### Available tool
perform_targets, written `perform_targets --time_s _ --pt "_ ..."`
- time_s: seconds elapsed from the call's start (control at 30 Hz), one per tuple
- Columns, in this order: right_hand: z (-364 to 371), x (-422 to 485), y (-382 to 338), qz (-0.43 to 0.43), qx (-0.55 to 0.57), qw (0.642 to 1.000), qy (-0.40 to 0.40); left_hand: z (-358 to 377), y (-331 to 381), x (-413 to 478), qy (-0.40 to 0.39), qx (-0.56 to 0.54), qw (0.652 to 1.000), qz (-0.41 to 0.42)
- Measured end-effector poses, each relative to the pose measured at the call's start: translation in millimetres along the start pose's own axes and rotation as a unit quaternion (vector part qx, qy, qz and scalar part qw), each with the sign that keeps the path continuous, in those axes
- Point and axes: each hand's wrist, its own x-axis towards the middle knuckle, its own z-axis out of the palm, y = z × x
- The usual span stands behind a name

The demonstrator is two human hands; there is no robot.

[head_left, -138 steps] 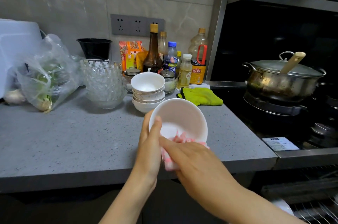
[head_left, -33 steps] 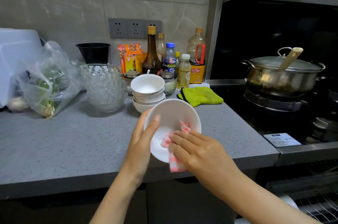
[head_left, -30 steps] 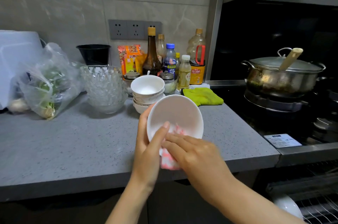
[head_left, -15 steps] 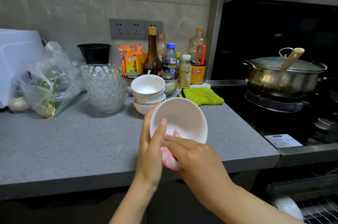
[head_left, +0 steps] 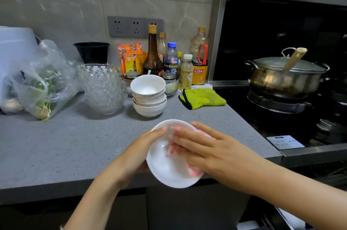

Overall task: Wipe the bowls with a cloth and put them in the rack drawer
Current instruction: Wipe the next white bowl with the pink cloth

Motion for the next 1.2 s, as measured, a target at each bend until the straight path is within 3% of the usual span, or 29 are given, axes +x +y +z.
perform_targets --time_s 0.1,0.27,0.43,0.53,0.6,0.7,0.8,0.9,1.03,1.13,1.2 --pt "-1.2 -0.2 -13.0 0.043 0.092 0.995 -0.001 1.9 -2.3 -3.6 0.015 -0.003 1.000 0.011" --pt "-7.0 3.9 -21.4 0.104 0.122 0.986 -0.047 9.6 -0.6 -6.7 0.049 -0.015 0.998 0.037" --pt "-23.1 10.5 -47.2 0.170 0.197 0.959 -0.112 21.1 2.2 -12.1 0.100 0.041 0.990 0.086" --pt "-39.2 14.6 -47.9 0.140 0.299 0.941 -0.074 25.2 -0.7 -14.4 0.127 0.011 0.989 0.080" --pt "-36.1 17.1 -45.8 0.117 0.287 0.949 -0.064 29.1 -1.5 -15.3 0.129 -0.019 0.989 0.075" --pt "-23.2 28.3 -42.7 0.215 0.198 0.954 -0.070 32.6 2.8 -15.6 0.128 -0.028 0.987 0.090" --pt "-14.3 38.0 -41.0 0.232 0.145 0.960 -0.061 30.0 7.7 -14.2 0.166 -0.022 0.979 0.115" --pt "-13.1 36.5 -45.3 0.217 0.199 0.956 -0.009 28.5 6.4 -16.0 0.209 -0.003 0.969 0.135" --pt "-18.7 31.3 -44.3 0.180 0.312 0.930 0.071 31.4 2.9 -18.8 0.203 -0.033 0.973 0.102" --pt "-10.3 34.2 -38.7 0.188 0.217 0.957 0.026 35.8 3.1 -17.6 0.169 -0.053 0.981 0.080" --pt "-8.9 37.2 -36.7 0.219 0.187 0.957 -0.010 37.1 4.3 -16.4 0.165 -0.058 0.981 0.081"
